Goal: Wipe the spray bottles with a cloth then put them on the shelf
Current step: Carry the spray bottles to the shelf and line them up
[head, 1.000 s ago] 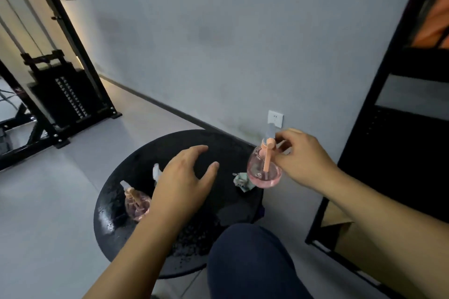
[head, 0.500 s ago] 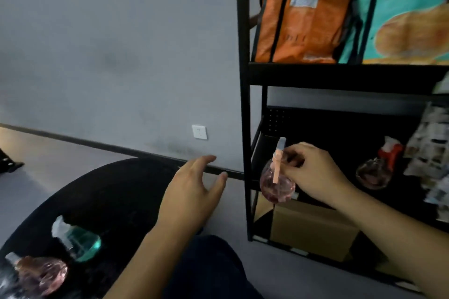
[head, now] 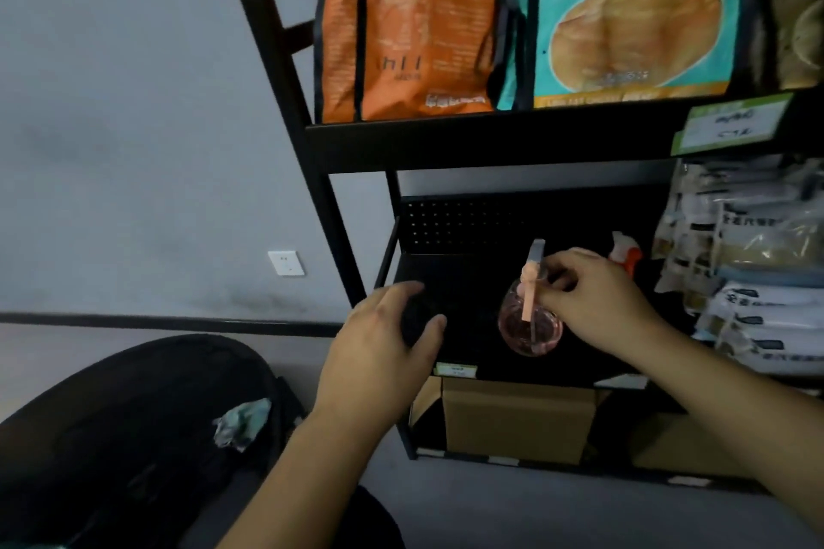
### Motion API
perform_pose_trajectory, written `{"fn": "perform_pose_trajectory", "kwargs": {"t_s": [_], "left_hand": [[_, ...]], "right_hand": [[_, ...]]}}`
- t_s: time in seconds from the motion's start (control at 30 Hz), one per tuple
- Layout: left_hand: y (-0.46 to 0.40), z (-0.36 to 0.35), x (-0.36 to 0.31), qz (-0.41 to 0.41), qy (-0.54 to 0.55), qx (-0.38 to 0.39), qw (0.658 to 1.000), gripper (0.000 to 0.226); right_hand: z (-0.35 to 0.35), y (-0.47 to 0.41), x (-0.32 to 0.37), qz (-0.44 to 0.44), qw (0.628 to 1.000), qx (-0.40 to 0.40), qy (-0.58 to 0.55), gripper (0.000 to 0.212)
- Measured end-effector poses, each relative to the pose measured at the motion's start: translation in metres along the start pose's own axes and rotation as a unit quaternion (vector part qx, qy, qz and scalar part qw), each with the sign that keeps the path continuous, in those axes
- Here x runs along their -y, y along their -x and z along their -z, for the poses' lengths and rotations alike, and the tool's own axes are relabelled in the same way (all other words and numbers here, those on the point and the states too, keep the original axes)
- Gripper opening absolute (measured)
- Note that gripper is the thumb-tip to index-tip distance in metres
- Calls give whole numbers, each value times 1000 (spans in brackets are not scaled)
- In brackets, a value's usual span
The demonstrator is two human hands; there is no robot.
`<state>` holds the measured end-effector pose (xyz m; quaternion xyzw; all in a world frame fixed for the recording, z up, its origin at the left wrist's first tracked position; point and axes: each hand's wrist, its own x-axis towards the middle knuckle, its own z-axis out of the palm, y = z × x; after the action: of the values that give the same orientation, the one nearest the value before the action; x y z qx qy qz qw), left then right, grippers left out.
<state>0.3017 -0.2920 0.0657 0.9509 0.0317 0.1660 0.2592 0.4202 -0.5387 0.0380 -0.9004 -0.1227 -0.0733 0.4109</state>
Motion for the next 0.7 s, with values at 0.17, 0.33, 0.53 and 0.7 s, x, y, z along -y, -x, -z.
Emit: {"fn": "perform_pose_trajectory", "kwargs": {"t_s": [0.17,0.33,0.53,0.7], "left_hand": [[-27,-24,-10,-15,1,14,1000,52],[-53,-44,-17,-28,0,25,999,52],[-73,-62,-21,-35,7,34,999,51],[-79,-72,-22,-33,11,42,999,51]], "right_hand": [[3,-20,-31,-28,1000,-11,-5,14],[0,-40,-59,-61,998,-2,-8,17],[-18,-61,-88,-75,997,-25,8,25],[-32,-71,-95,-80,994,-43,62,43]]}}
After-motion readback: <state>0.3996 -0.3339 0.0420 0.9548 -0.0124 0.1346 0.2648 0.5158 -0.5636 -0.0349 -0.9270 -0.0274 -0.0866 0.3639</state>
